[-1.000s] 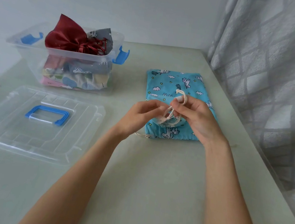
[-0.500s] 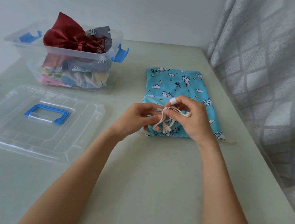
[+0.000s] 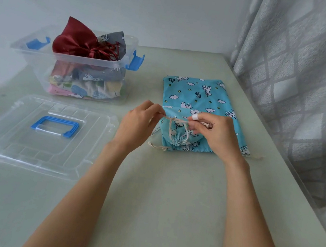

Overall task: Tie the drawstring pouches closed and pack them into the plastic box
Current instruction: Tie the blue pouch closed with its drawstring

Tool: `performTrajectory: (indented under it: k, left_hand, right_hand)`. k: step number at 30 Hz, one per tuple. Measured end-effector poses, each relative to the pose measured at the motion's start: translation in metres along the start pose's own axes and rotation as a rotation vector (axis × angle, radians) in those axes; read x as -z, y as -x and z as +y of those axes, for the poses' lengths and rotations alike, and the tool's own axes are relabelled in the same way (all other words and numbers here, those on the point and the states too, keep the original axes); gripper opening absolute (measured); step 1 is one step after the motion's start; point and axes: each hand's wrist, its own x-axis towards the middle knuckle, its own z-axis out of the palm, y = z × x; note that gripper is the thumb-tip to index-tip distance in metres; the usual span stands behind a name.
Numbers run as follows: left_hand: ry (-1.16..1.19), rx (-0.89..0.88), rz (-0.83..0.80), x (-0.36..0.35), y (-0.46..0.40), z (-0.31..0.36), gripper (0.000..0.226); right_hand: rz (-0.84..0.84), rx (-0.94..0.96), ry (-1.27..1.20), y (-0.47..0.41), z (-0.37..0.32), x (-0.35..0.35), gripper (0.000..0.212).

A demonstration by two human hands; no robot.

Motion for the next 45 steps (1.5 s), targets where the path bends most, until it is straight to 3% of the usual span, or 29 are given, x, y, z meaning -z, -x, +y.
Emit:
performTrajectory:
  k: [3, 6, 9, 15, 18, 25, 29, 32, 35, 37, 40, 45]
  left_hand:
    - [0.224, 0.139, 0.054, 0.013, -0.002, -0.005, 0.009]
    - [0.858, 0.405, -0.031, 0.026, 0.003, 0.007, 0.016]
    - [1.268, 0.509, -0.047, 0.029, 0.008, 0.015, 0.02]
    - [1.687, 0.603, 0.011, 0.026, 0.017, 0.022, 0.022]
    - [1.783, 0.68, 0.01, 0.023, 0.022, 0.025, 0.022]
    - [1.454, 0.796, -0.005, 0.022, 0.032, 0.016, 0.024]
    - [1.309, 0.817, -0.071, 0.021, 0.042, 0.016, 0.022]
    - [1.082, 0.715, -0.218, 0.027, 0.048, 0.02, 0.017]
    - [0.88, 0.575, -0.316, 0.039, 0.055, 0.017, 0.03]
    - [0.686, 0.485, -0.292, 0.043, 0.057, 0.017, 0.03]
    - [0.395, 0.352, -0.262, 0.036, 0.058, 0.022, 0.005]
    - [0.174, 0.27, -0.287, 0.011, 0.064, 0.032, 0.009]
  right_hand:
    - [0.034, 0.006, 0.052, 0.001, 0.001, 0.009, 0.018]
    - [0.094, 0.057, 0.205, 0.003, -0.004, 0.019, 0.018]
    - [0.171, 0.127, 0.384, 0.007, -0.005, 0.028, 0.015]
    - [0.246, 0.072, 0.431, 0.032, 0.002, 0.035, 0.01]
    - [0.265, 0.023, 0.435, 0.043, 0.002, 0.032, 0.011]
    - [0.333, -0.051, 0.622, 0.058, -0.002, 0.026, 0.013]
    - [0.298, -0.214, 0.697, 0.064, 0.004, 0.022, 0.015]
    - [0.168, -0.284, 0.736, 0.069, 0.004, 0.028, 0.02]
    - [0.049, -0.166, 0.657, 0.073, -0.005, 0.027, 0.029]
    - [0.012, -0.094, 0.598, 0.075, -0.009, 0.017, 0.021]
    - [-0.067, -0.091, 0.688, 0.078, -0.004, -0.003, 0.021]
    - [-0.02, -0.024, 0.763, 0.081, 0.001, -0.015, 0.015]
